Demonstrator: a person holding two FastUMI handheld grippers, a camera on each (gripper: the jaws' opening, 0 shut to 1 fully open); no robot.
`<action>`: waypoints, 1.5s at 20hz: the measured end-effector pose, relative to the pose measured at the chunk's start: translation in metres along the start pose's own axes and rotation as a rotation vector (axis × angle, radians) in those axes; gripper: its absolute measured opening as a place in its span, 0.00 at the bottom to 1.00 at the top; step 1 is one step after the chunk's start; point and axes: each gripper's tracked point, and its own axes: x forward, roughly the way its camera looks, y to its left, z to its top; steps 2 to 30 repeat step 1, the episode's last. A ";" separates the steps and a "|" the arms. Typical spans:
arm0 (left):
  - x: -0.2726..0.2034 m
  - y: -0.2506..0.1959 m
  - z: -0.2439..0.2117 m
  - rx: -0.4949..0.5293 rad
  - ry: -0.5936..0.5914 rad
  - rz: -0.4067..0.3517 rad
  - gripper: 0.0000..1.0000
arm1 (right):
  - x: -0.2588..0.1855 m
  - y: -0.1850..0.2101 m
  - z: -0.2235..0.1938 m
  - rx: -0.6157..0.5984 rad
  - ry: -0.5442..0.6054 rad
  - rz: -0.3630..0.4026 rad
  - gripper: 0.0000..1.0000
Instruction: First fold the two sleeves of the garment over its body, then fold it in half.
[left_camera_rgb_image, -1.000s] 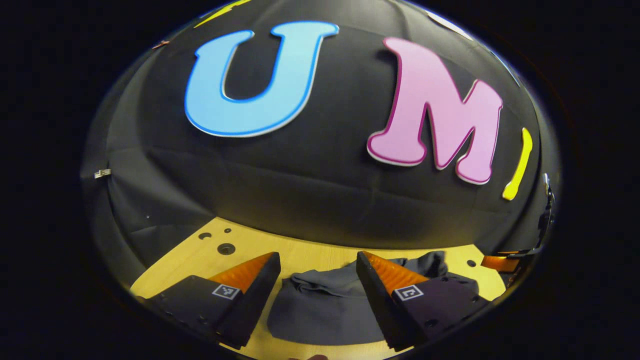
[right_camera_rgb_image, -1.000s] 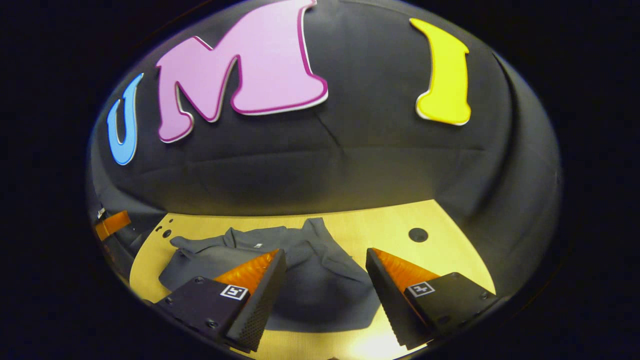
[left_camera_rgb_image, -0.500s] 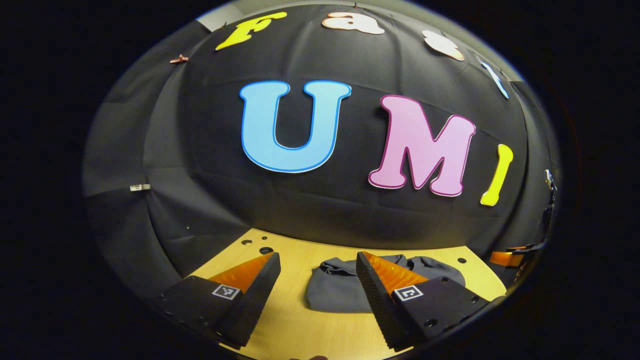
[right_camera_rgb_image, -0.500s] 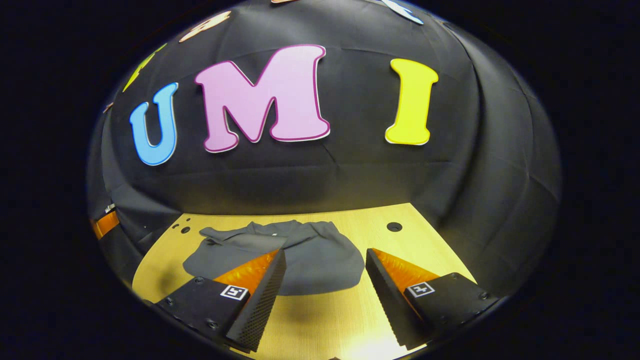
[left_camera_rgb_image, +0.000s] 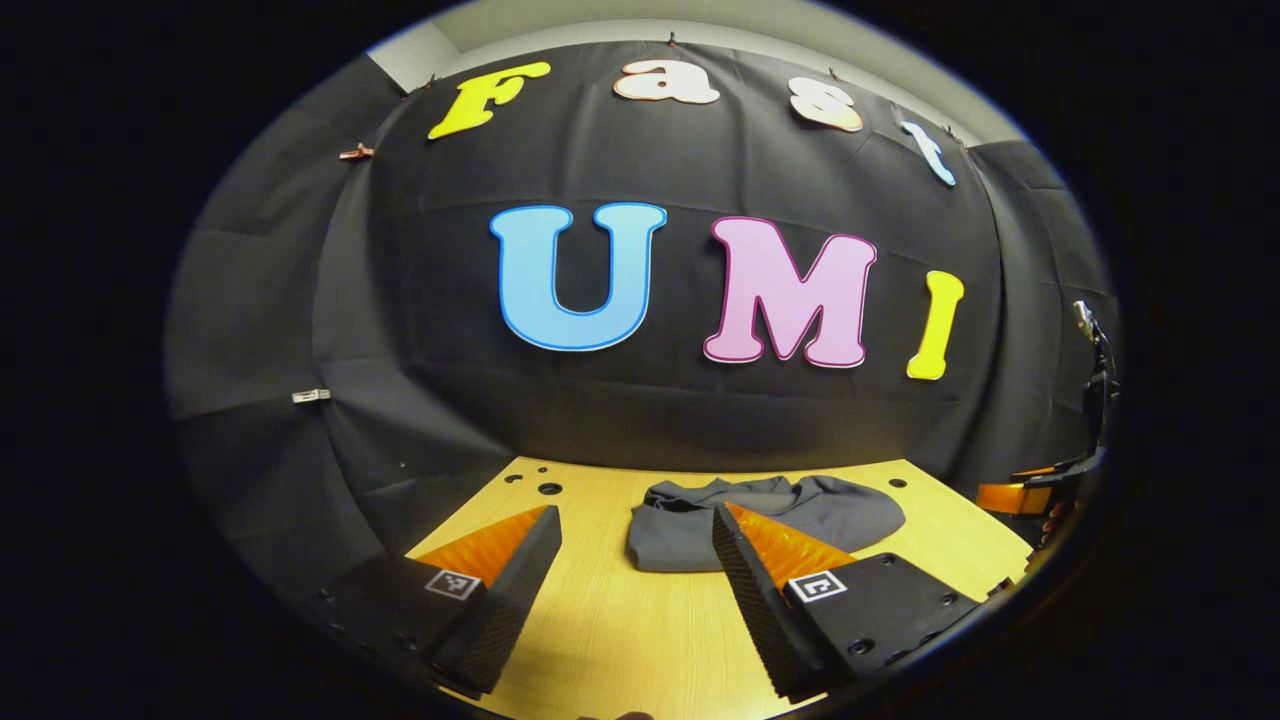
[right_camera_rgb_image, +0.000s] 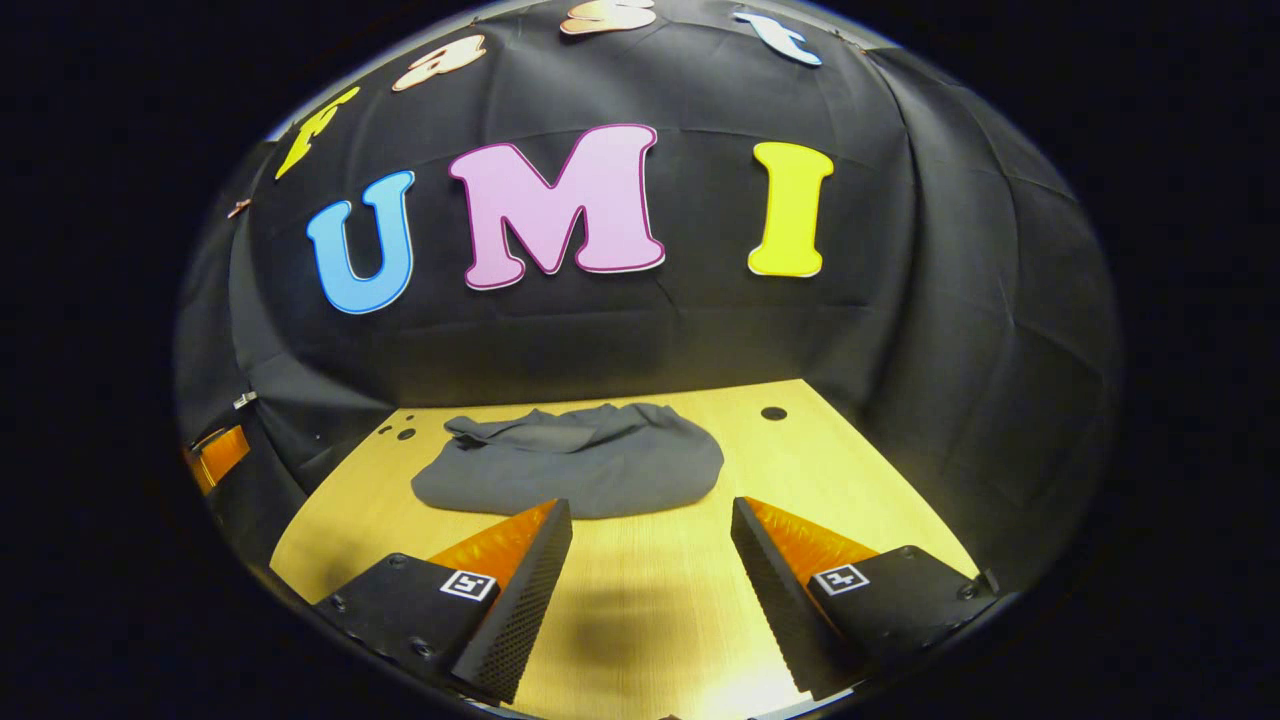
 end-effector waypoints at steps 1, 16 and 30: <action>-0.009 -0.001 -0.004 -0.012 0.003 -0.003 0.92 | -0.011 -0.004 -0.008 -0.010 0.003 -0.018 0.99; -0.009 -0.001 -0.004 -0.012 0.003 -0.003 0.92 | -0.011 -0.004 -0.008 -0.010 0.003 -0.018 0.99; -0.009 -0.001 -0.004 -0.012 0.003 -0.003 0.92 | -0.011 -0.004 -0.008 -0.010 0.003 -0.018 0.99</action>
